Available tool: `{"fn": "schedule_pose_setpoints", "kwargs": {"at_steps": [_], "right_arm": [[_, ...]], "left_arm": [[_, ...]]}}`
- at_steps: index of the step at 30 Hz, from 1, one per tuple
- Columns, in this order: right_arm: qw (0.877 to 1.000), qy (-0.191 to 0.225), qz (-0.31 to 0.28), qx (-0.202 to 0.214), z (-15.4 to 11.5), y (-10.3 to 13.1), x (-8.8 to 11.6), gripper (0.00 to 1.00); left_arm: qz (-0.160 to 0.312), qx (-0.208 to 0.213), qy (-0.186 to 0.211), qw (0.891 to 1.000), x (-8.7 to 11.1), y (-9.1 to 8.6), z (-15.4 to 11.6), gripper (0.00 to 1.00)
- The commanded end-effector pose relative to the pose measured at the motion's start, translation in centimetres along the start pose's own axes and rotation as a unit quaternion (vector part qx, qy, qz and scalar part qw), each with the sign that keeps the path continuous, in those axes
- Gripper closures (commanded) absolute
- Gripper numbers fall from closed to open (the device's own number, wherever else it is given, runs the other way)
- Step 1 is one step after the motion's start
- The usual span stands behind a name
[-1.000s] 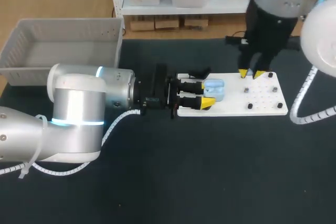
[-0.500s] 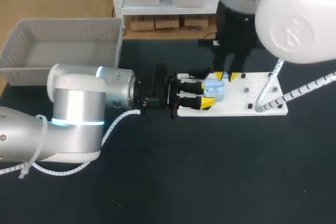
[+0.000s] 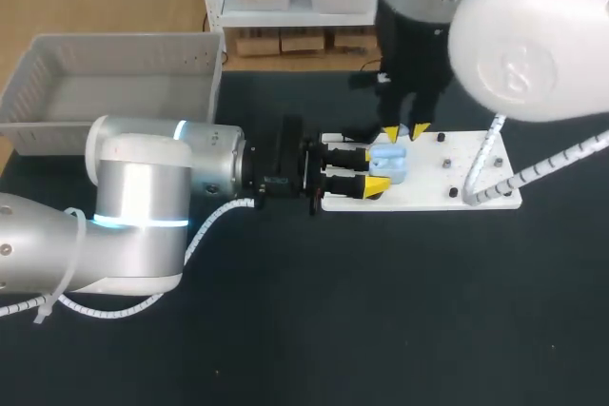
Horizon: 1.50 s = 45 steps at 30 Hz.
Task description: Pick up each earbud case from the left stands, insert the matching earbuds, close the lid, and place the case in the box.
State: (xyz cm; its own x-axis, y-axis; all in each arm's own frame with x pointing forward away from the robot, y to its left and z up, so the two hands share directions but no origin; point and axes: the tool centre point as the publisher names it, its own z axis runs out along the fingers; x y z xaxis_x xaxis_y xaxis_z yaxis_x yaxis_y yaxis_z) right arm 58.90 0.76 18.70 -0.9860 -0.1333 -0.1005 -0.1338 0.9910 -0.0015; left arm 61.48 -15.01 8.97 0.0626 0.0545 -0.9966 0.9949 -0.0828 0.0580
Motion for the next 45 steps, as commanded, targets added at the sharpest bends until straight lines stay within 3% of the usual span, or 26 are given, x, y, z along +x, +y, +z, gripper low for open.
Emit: {"fn": "schedule_pose_setpoints", "kwargs": {"at_steps": [1,12,25,45], "right_arm": [[0.999,0.002,-0.029,0.014,0.3,1.0,-0.3,1.0],[0.996,0.036,-0.073,0.017,1.3,1.2,-0.9,1.0],[0.994,0.063,-0.086,0.021,3.2,1.2,-0.2,1.0],[0.993,0.072,-0.085,0.027,4.8,1.1,-0.4,1.0]], "left_arm": [[0.002,-0.004,-0.001,1.0,0.1,-0.2,0.0,1.0],[0.002,-0.004,-0.001,1.0,0.1,-0.2,0.0,1.0],[0.002,-0.004,-0.001,1.0,0.1,-0.2,0.0,1.0],[0.002,-0.004,-0.001,1.0,0.1,-0.2,0.0,1.0]]}}
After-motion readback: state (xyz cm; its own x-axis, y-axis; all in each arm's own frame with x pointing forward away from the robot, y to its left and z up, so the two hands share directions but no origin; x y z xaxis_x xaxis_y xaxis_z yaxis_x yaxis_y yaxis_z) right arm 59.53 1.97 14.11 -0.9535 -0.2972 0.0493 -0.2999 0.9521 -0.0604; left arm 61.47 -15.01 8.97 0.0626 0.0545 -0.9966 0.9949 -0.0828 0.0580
